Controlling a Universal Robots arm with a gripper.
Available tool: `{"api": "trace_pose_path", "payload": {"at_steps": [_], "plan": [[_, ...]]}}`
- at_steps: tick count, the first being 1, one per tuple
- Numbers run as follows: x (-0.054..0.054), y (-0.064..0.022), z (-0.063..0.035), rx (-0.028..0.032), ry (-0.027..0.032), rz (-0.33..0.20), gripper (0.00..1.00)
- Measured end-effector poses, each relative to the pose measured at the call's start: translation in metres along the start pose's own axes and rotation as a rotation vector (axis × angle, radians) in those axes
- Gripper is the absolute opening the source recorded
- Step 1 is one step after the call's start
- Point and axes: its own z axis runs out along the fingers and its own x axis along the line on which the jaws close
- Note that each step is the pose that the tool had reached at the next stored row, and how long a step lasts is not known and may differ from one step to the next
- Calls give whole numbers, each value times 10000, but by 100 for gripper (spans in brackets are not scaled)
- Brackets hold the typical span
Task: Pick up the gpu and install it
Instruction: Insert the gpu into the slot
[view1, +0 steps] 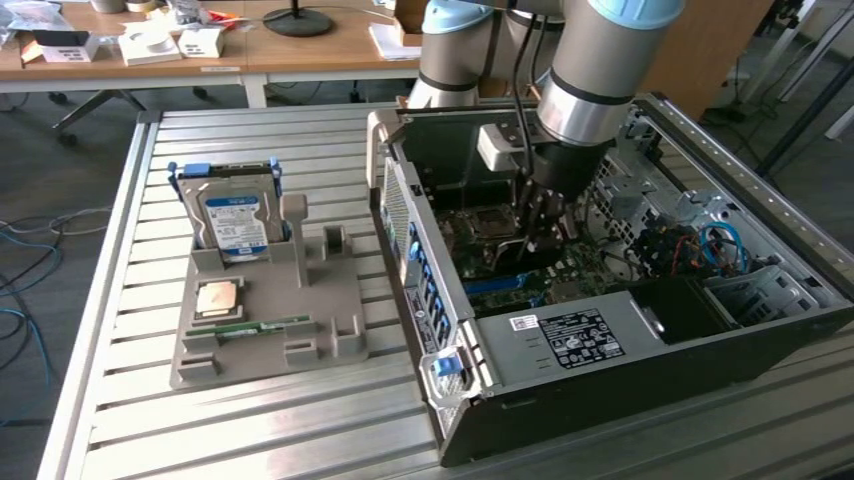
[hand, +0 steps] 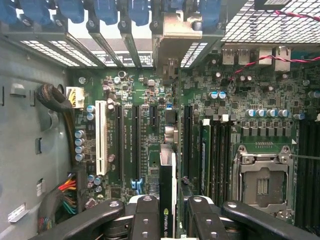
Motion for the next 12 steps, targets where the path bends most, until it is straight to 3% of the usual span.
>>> {"api": "trace_pose_path", "payload": {"at_steps": [12], "plan": [[2,58,53,15,0,-3,27]]}}
